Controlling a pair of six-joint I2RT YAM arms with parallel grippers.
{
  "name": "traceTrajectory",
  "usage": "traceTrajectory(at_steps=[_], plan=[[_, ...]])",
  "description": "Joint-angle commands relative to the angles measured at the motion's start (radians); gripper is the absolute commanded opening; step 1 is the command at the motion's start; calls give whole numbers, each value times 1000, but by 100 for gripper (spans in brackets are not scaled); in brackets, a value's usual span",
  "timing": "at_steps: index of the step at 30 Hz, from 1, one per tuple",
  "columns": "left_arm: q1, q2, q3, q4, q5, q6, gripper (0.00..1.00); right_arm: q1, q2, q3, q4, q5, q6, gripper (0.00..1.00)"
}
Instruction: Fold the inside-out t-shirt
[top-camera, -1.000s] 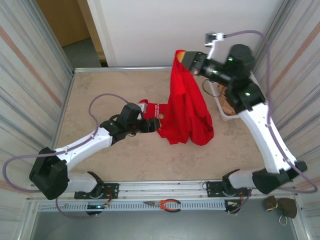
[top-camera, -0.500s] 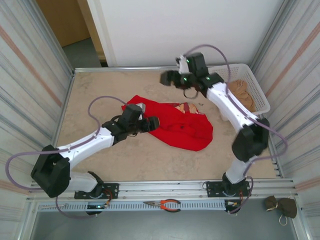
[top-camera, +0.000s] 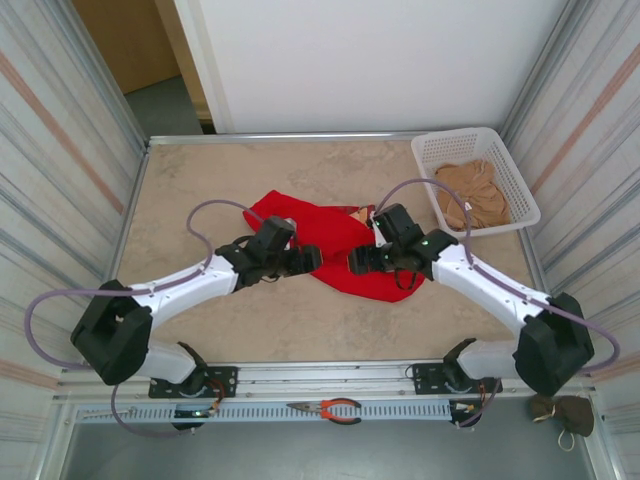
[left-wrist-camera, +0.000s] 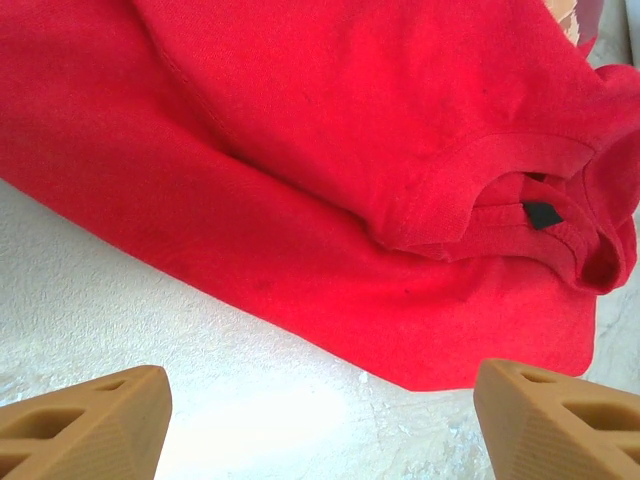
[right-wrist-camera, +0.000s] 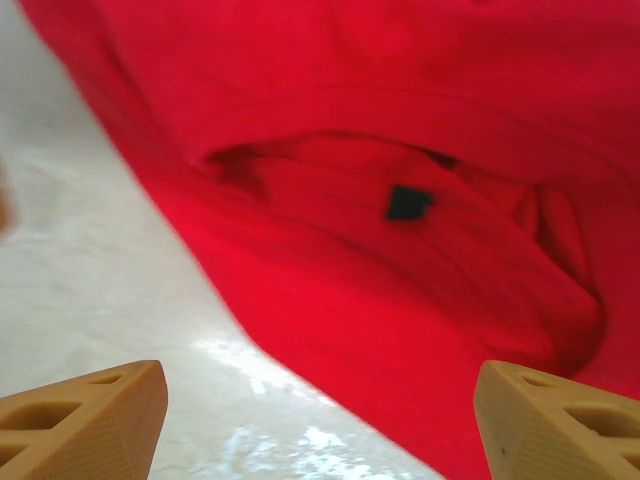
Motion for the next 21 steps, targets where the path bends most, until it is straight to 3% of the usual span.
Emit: traceTrajectory(at_steps=[1, 9, 10, 11, 13, 14, 21], plan=[[0, -60, -10, -28, -22, -19, 80, 0, 49, 4, -32, 182, -63, 79], [0, -106, -13, -41, -3, -26, 80, -57, 221, -5, -9, 160, -58, 72], [0, -116, -16, -41, -3, -27, 80, -69, 230, -8, -3, 128, -57, 68], [1, -124, -19, -39, -1, -32, 80, -78, 234, -9, 6, 107, -59, 56], [5, -142, -25, -40, 7, -37, 80, -92, 232, 16, -14, 86, -61, 13], [6, -149, -28, -39, 10, -38, 80, -97, 218, 32, -23, 69, -64, 0], [23, -190, -65, -30, 21, -41, 80, -120, 34, 298, -133, -85, -39, 0]])
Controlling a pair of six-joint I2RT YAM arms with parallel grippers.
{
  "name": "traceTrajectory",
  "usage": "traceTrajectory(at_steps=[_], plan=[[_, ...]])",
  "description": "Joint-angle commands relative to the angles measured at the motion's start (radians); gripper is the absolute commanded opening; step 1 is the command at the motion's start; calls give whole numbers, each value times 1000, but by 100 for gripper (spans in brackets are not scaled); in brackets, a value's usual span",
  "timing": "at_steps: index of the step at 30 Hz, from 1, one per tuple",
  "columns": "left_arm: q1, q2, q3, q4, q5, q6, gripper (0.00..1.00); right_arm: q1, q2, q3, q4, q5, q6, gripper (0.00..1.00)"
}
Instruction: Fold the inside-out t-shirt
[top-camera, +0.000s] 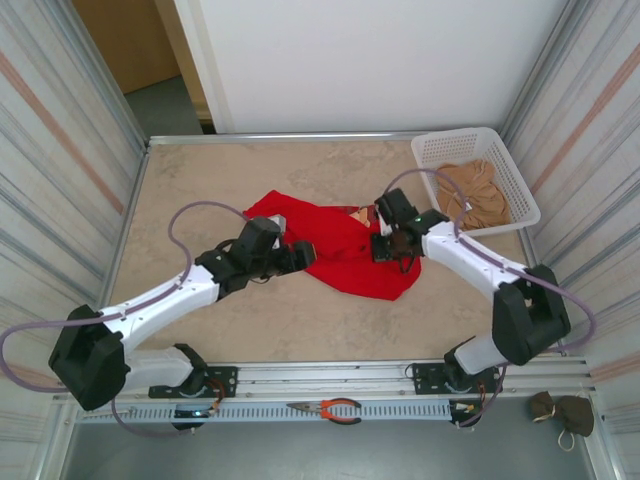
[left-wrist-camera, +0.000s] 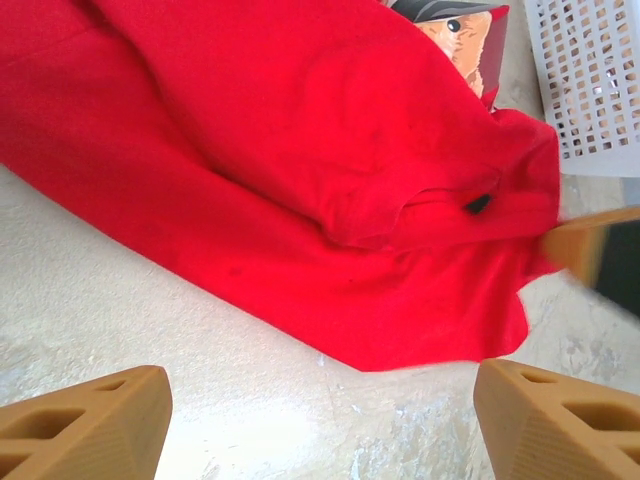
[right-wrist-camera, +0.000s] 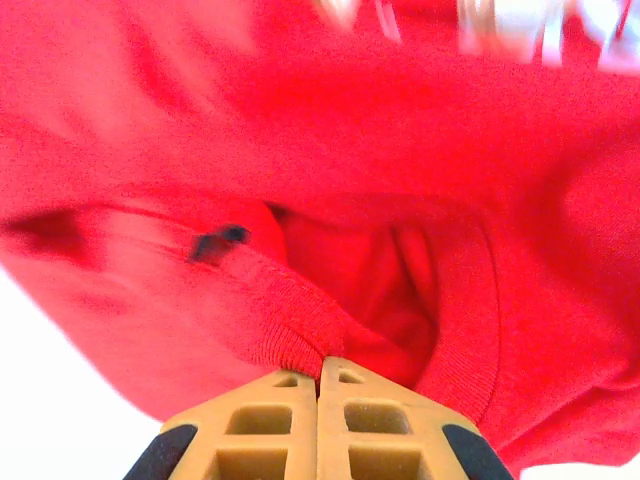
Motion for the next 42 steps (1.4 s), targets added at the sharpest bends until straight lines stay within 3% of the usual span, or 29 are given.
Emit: traceTrajectory(at_steps=[1, 10, 22, 28, 30, 31, 32, 33, 34, 36, 39, 42], plan=[[7, -30, -30, -1, 10, -8, 80, -17, -122, 182, -53, -105, 21, 0], [-20, 8, -64, 148, 55, 69, 81, -102, -164, 455, -48, -248, 123, 0], [-152, 323, 101, 416, -13, 156, 83, -110, -185, 462, -9, -290, 188, 0], [-200, 467, 193, 494, -105, 174, 84, -109, -206, 444, -4, -299, 205, 0], [-195, 528, 266, 416, -172, 172, 72, -113, -218, 442, -6, -303, 210, 0], [-184, 550, 295, 390, -183, 195, 54, -125, -227, 443, -13, -308, 211, 0], [-167, 554, 313, 362, -183, 214, 24, -146, -238, 444, -22, -315, 213, 0], [-146, 537, 321, 332, -171, 226, 5, -176, -255, 442, -32, -323, 215, 0], [-115, 494, 316, 301, -146, 240, 0, -221, -274, 437, -47, -332, 217, 0], [-40, 381, 283, 250, -50, 263, 0, -331, -311, 410, -64, -377, 225, 0], [131, 197, 280, 103, 262, 254, 0, -468, -351, 336, -67, -458, 232, 0], [280, 65, 328, -48, 519, 275, 0, -500, -382, 227, -45, -482, 243, 0]])
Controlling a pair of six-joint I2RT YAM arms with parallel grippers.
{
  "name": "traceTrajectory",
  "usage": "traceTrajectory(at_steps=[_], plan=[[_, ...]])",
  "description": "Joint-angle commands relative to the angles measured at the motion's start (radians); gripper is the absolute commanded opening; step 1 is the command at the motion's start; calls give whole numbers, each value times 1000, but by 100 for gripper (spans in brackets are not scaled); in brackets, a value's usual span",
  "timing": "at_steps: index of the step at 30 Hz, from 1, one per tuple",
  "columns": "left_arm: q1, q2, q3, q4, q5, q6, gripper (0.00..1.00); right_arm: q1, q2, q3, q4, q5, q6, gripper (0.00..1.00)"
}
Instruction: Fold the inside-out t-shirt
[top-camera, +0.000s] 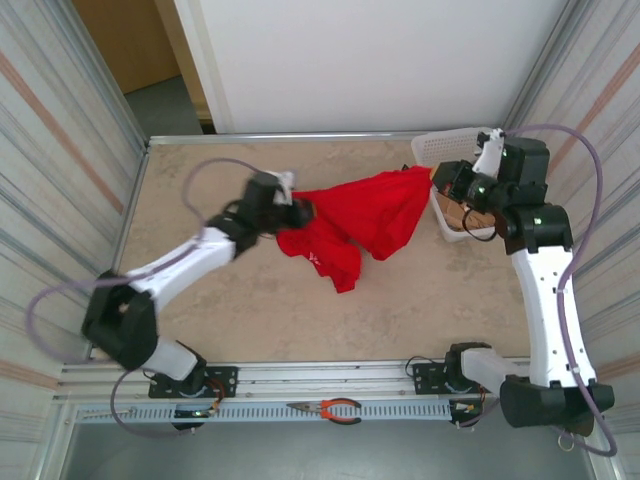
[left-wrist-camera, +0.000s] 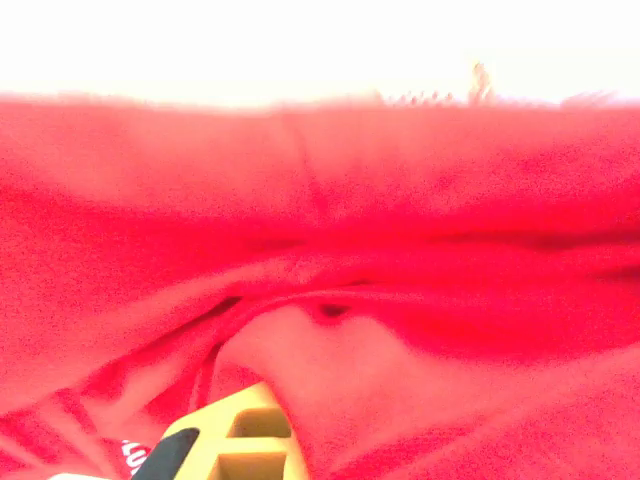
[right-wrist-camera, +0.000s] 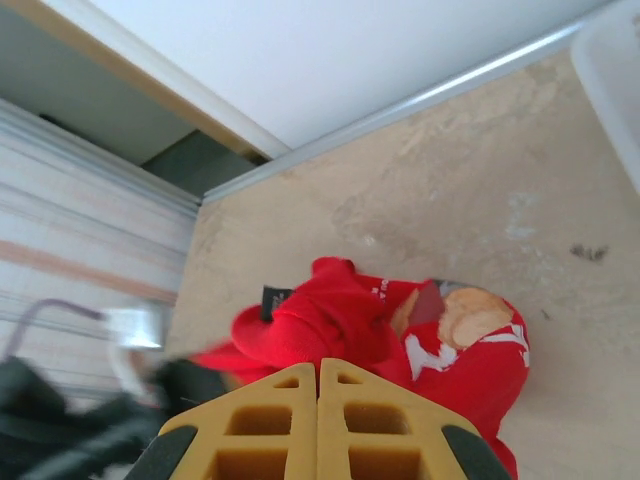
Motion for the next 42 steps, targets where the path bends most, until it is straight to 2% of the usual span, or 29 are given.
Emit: traceTrajectory(at_steps=[1, 3, 7, 11, 15, 16, 17, 18, 19, 20, 22, 26, 28, 31, 36, 42], plan=[[134, -151, 71, -242, 340, 47, 0, -16, -45, -119, 38, -69, 42, 0], [207, -181, 106, -291, 440, 61, 0, 3, -85, -206, 73, -68, 80, 0], [300, -140, 183, -359, 572, 81, 0, 100, -214, -347, 83, 52, 133, 0], [315, -35, 260, -406, 578, 120, 0, 150, -296, -431, 76, 183, 167, 0], [314, 168, 354, -426, 537, 153, 0, 75, -181, -440, 105, 217, 98, 0], [314, 234, 388, -432, 527, 154, 3, 56, -123, -432, 120, 213, 65, 19], [314, 287, 418, -428, 526, 156, 14, 44, -63, -416, 118, 220, 28, 42], [312, 340, 449, -421, 523, 156, 31, 45, -7, -390, 97, 258, -13, 54], [311, 383, 481, -427, 508, 159, 45, 51, 31, -374, 84, 285, -46, 58], [311, 411, 502, -429, 499, 161, 53, 60, 46, -365, 81, 288, -65, 60], [311, 435, 522, -430, 473, 160, 59, 128, 46, -355, 69, 304, -93, 61], [304, 371, 444, -393, 422, 134, 68, 397, 37, -351, 62, 370, -112, 59], [297, 297, 351, -365, 377, 105, 69, 560, 67, -352, 86, 413, -100, 57], [285, 175, 171, -288, 315, 33, 69, 725, 172, -308, 144, 419, -104, 54], [253, -20, -77, -194, 234, -80, 69, 854, 449, -160, 138, 423, -153, 47], [196, -153, -211, -178, 163, -137, 70, 831, 648, -101, 122, 457, -151, 52]])
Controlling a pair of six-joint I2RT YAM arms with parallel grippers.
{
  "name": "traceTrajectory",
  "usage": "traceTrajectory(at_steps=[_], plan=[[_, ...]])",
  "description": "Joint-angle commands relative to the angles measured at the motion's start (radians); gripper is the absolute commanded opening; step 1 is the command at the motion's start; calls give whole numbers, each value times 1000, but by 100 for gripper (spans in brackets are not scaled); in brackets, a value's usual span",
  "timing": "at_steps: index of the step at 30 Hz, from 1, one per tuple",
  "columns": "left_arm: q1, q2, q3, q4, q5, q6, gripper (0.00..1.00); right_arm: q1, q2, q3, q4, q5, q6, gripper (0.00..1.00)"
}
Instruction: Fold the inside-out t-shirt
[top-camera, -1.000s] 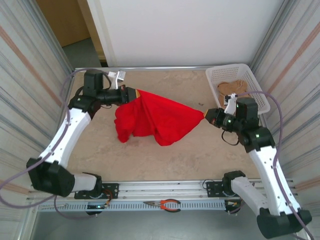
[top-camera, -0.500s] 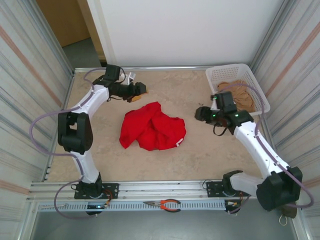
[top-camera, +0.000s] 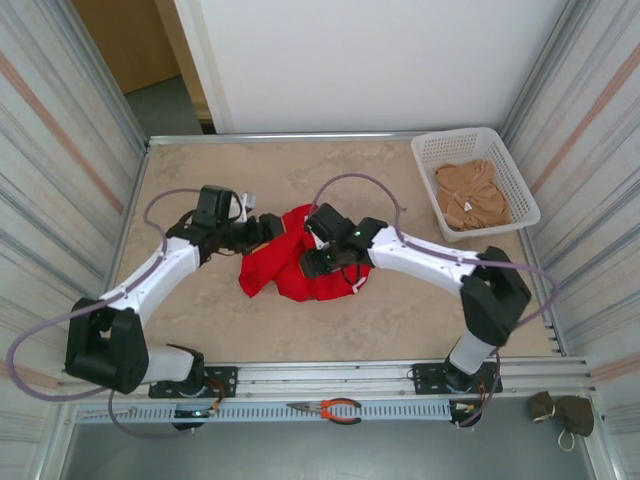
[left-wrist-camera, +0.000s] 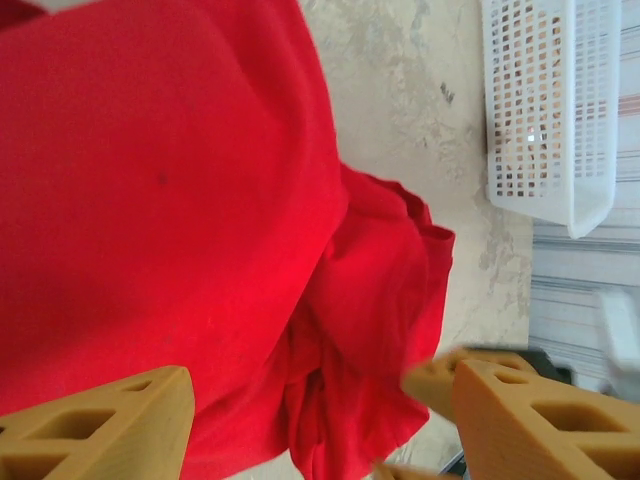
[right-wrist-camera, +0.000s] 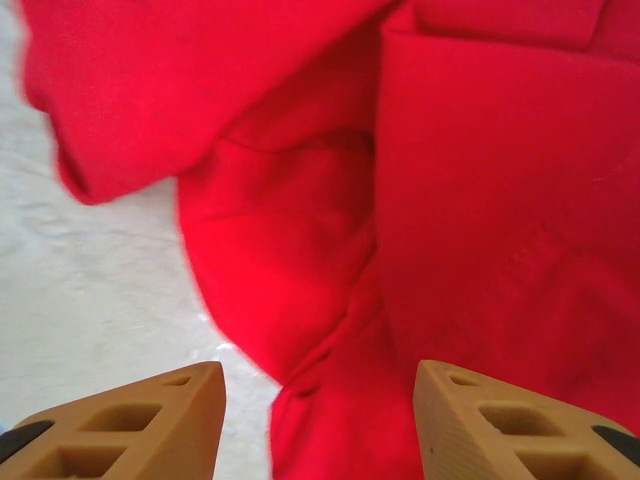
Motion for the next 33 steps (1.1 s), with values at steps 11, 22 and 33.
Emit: traceTrajectory(at_steps=[11, 22, 33], plan=[[-91, -50, -37, 53, -90, -47, 69, -186, -50, -88, 50, -21, 36, 0], [-330, 201, 149, 107, -174, 18, 71, -363, -497, -394, 293, -276, 206, 0], [-429, 453, 252, 46, -273, 15, 72, -416, -685, -535, 307, -239, 255, 0]])
